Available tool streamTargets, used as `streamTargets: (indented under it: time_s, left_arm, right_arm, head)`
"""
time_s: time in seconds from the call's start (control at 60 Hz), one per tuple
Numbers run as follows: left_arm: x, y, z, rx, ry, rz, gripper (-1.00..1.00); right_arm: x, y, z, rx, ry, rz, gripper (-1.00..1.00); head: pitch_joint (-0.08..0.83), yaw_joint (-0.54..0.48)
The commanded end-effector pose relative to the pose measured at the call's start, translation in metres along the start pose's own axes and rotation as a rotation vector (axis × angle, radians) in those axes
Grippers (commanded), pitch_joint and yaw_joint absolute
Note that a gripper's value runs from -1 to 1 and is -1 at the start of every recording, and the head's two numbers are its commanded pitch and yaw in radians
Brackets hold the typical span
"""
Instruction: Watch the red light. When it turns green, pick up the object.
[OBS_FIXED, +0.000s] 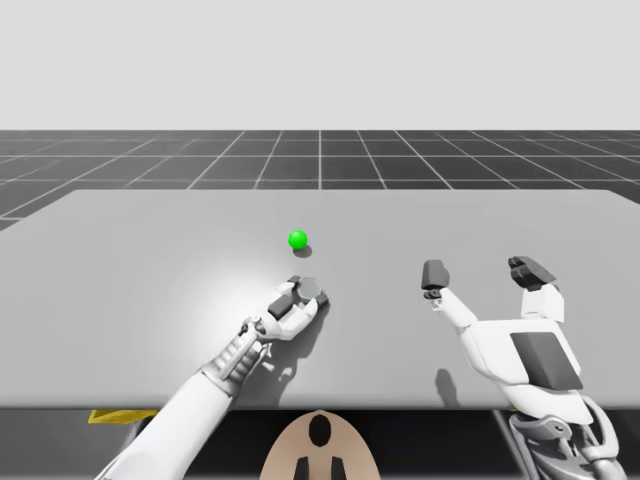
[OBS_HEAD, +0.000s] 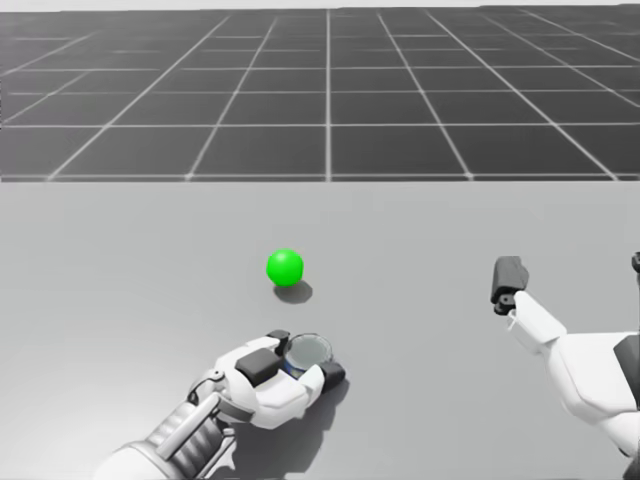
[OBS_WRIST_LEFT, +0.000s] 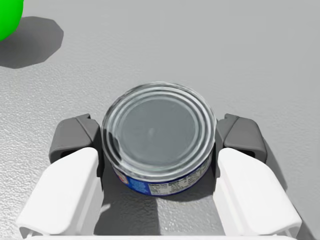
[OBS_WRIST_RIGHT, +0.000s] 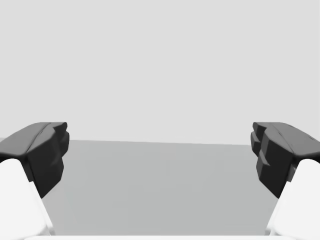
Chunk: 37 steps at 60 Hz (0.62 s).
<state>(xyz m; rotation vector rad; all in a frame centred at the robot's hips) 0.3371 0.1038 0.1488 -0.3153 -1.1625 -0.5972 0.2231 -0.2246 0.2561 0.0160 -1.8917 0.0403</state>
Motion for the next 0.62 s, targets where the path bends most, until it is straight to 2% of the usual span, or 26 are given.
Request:
streamTargets:
  time_s: [0.017, 0.083, 0.15, 0.2, 0.25, 0.267, 0.333, 0.467, 0.617]
  left_arm:
    - [0.007, -0.026, -0.004, -0.061, -0.032, 0.056, 1.00]
    - [0.016, -0.022, 0.004, -0.064, -0.054, 0.058, 1.00]
    - [0.037, -0.015, 0.019, -0.061, -0.102, 0.055, 1.00]
    - [0.047, -0.012, 0.027, -0.055, -0.122, 0.056, 1.00]
    - [0.064, -0.006, 0.040, -0.047, -0.168, 0.048, 1.00]
    - [0.068, -0.005, 0.043, -0.041, -0.178, 0.046, 1.00]
    - [0.092, 0.003, 0.063, -0.022, -0.240, 0.036, 1.00]
    - [0.129, 0.011, 0.101, 0.021, -0.345, -0.024, 1.00]
    - [0.169, 0.007, 0.147, 0.051, -0.490, -0.076, 1.00]
  right_arm:
    - [-0.001, 0.002, 0.001, -0.008, 0.006, -0.029, -1.00]
    - [-0.001, 0.001, 0.001, -0.008, 0.011, -0.053, -1.00]
    - [0.000, 0.000, 0.001, 0.013, 0.029, -0.093, -1.00]
    - [0.000, 0.000, 0.001, 0.025, 0.037, -0.099, -1.00]
    - [0.000, 0.000, 0.000, 0.028, 0.040, -0.100, -1.00]
    - [0.001, 0.000, 0.000, 0.023, 0.039, -0.086, -1.00]
    - [0.001, 0.000, 0.000, 0.026, 0.039, -0.091, -1.00]
    - [0.001, -0.002, 0.000, 0.036, 0.035, -0.101, -1.00]
    - [0.002, -0.002, 0.001, 0.043, 0.034, -0.105, -1.00]
  head:
    - [0.362, 0.01]
    - [0.350, 0.02]
    - [0.341, 0.02]
    - [0.338, 0.02]
    - [0.334, 0.02]
    - [0.333, 0.02]
    - [0.327, 0.02]
    - [0.313, 0.01]
    - [0.301, 0.02]
